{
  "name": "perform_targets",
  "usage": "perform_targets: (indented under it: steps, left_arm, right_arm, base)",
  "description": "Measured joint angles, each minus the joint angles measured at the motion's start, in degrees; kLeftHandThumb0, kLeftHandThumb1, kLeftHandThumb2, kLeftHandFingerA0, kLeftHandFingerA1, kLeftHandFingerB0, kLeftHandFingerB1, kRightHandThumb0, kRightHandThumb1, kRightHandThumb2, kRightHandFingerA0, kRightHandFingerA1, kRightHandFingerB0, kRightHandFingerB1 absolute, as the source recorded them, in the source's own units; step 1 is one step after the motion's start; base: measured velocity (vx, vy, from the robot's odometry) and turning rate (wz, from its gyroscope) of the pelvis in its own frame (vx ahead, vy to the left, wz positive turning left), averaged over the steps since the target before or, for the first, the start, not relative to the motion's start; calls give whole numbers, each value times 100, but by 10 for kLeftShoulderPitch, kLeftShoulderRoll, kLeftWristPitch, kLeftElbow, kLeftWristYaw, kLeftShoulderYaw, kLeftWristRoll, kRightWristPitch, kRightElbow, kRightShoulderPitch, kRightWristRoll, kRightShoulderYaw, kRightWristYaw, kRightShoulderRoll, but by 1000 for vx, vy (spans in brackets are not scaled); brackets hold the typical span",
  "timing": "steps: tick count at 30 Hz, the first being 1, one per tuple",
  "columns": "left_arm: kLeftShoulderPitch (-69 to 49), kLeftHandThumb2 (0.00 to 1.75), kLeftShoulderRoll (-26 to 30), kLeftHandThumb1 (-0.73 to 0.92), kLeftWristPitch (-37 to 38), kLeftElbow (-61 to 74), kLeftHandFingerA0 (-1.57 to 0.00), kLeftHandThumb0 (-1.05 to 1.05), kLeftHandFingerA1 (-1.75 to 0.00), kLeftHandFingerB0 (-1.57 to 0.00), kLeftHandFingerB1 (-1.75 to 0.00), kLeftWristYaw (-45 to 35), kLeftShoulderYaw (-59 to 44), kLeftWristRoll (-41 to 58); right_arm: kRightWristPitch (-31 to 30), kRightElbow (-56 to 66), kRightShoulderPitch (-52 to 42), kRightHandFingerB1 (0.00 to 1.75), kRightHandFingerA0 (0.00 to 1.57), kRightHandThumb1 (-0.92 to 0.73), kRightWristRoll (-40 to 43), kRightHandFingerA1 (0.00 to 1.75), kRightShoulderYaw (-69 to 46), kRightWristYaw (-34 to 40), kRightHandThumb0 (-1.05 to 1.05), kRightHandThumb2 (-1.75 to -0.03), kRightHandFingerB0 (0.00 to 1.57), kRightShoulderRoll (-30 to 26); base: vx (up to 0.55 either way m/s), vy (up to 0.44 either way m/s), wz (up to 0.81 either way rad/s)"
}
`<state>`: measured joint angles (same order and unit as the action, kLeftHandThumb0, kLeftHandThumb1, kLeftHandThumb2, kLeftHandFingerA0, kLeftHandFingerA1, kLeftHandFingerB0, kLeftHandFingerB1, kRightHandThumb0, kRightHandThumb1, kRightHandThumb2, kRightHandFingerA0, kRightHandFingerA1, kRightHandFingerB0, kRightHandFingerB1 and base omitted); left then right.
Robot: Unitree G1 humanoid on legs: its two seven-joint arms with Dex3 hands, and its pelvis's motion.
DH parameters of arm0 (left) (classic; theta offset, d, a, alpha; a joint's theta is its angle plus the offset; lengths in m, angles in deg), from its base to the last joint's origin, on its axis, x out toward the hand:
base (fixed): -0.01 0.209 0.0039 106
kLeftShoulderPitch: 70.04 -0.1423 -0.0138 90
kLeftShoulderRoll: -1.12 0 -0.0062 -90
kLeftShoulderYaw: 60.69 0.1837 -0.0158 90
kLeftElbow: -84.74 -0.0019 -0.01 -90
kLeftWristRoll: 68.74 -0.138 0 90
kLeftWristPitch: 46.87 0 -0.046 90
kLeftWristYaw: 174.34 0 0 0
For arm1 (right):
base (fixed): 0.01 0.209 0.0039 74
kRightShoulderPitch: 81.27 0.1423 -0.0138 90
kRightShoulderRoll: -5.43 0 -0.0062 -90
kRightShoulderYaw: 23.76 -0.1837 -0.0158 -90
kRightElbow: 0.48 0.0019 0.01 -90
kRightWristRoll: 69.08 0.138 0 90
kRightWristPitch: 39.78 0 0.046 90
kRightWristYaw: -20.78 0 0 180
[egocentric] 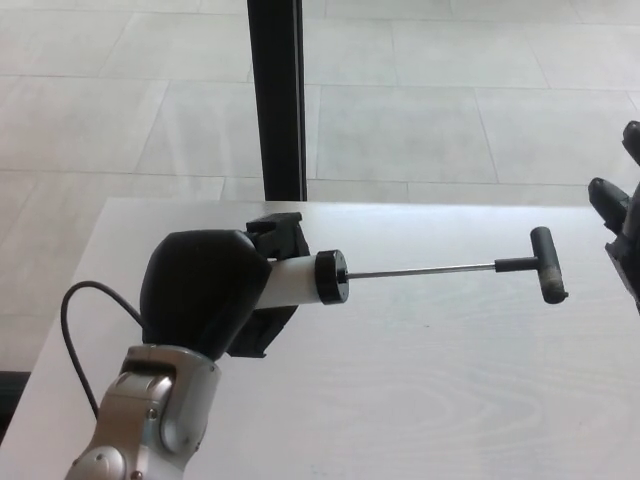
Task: The robot uses its left hand to lift the air pump kept on the middle of the desk and use the right hand to compress the handle
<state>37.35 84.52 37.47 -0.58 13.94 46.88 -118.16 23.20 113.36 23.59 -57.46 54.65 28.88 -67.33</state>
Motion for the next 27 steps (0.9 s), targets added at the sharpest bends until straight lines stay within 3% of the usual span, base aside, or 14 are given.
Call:
perform_targets:
  steps: [10, 21, 22, 24, 25, 27]
  left_arm:
    - [5, 120, -2, 47, -9, -6, -88, -19, -175, -78, -156, -5, 11, -12]
    - [10, 128, -19, 44, -15, -10, -90, -19, -175, -77, -160, -4, 5, -10]
    - [10, 119, -21, 44, -16, -10, -121, -24, -142, -103, -130, -4, 3, -10]
    - [11, 119, -25, 44, -16, -13, -119, -23, -141, -103, -130, 0, -2, -9]
    - [11, 128, -28, 42, -16, -13, -90, -17, -175, -79, -160, 3, -4, -8]
    - [18, 135, -35, 39, -16, -20, -92, -18, -175, -82, -159, 8, -4, -8]
  right_arm:
    - [-6, -8, 6, 37, 15, -92, -6, 38, 27, 7, -58, -70, 16, 18]
    - [48, -53, -6, 38, 23, -92, -26, 37, 48, 31, -59, -70, 24, 82]
    - [55, -57, -8, 38, 24, -92, -28, 37, 48, 34, -60, -70, 24, 88]
    - [72, -64, -11, 38, 24, -92, -32, 37, 49, 39, -60, -70, 24, 102]
    - [80, -69, -12, 38, 25, -92, -34, 38, 50, 42, -59, -71, 25, 106]
    - [95, -76, -12, 38, 24, -92, -36, 38, 52, 46, -59, -72, 25, 106]
  base:
    - [0, 0, 0]
    - [0, 0, 0]
    - [0, 0, 0]
    - [0, 0, 0]
    - [0, 0, 0]
    - [0, 0, 0]
